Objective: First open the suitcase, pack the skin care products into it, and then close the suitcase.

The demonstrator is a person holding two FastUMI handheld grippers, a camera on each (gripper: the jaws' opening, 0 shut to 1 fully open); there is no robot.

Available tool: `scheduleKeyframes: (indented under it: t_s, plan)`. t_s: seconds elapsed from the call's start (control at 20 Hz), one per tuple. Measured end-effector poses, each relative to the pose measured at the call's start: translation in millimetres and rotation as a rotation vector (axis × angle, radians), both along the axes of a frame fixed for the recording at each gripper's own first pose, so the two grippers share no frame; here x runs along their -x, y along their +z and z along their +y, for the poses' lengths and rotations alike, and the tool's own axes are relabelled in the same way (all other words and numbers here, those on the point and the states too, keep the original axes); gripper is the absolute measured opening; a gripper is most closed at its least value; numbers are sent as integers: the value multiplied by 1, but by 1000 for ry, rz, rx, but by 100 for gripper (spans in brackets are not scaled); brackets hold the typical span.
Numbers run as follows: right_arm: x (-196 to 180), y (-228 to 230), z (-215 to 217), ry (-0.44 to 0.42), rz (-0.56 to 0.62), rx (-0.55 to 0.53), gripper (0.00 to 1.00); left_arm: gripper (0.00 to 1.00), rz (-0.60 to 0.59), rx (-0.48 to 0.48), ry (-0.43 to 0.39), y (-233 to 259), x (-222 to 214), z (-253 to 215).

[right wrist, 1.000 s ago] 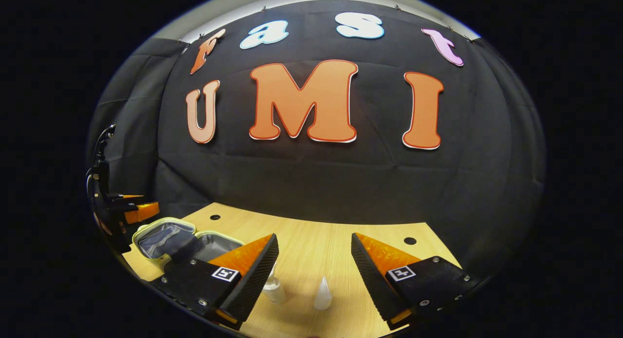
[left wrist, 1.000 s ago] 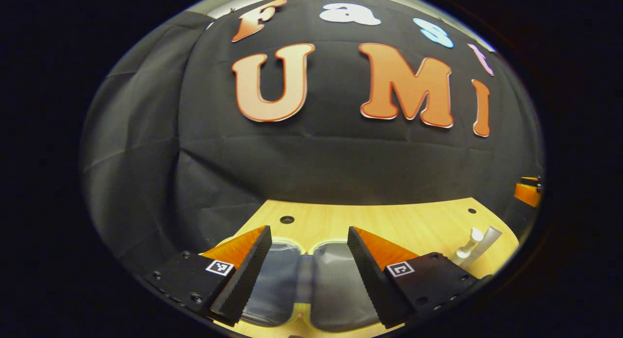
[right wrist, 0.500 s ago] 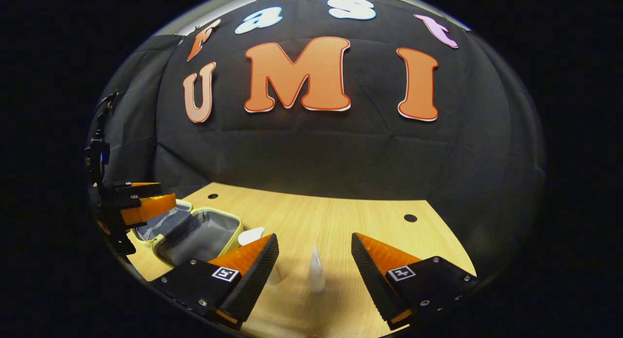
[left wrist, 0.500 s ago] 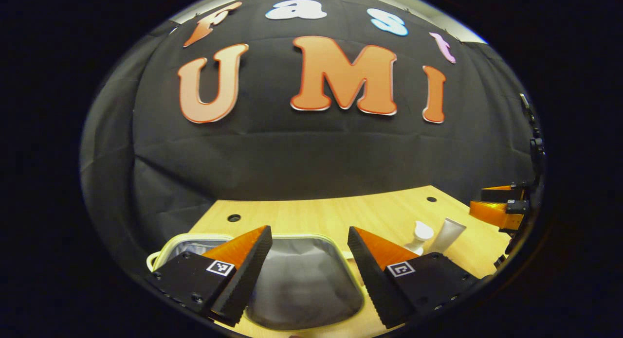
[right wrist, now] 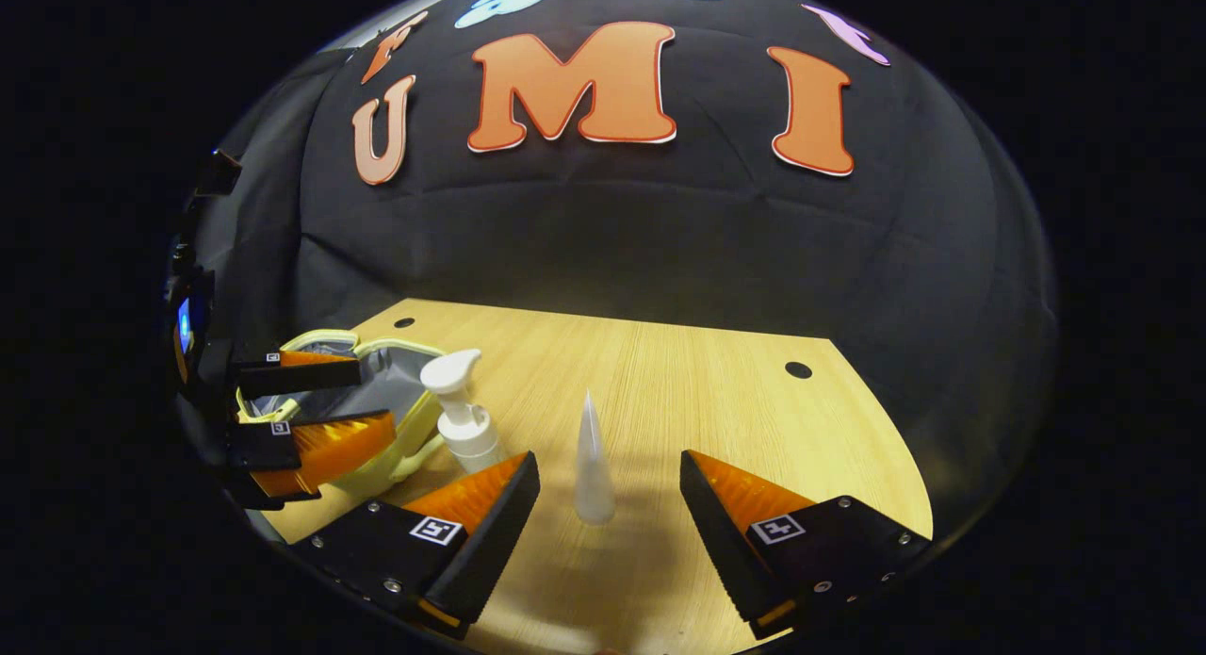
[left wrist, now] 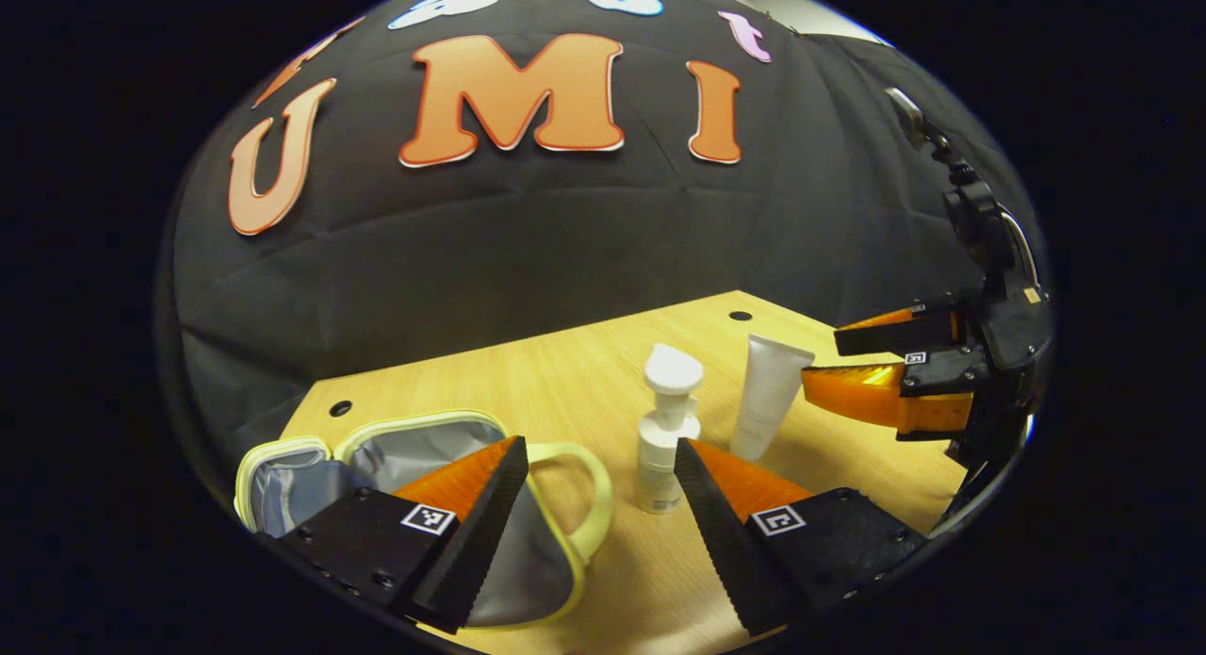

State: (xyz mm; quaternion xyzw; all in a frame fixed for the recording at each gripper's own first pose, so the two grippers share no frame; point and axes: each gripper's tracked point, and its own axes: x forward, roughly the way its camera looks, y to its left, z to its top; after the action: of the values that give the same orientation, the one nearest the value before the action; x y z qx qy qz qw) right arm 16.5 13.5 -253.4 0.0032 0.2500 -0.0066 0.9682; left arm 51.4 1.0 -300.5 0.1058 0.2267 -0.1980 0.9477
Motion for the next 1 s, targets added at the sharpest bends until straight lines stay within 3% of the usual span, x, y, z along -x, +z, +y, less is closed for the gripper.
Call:
scheduleKeyframes:
  t_s: [0.3,0.75,1.0]
  plan:
    - [0,-7,-7,5,8,15,96,99,72,-15,-41,-54,-7,-30]
    - [-1,-41,-3,26,65,4,93,94,110,-16,-83,-79,-37,-61]
    - [-9,-73,7,39,122,-51,96,63,139,18,-90,-91,-52,-68]
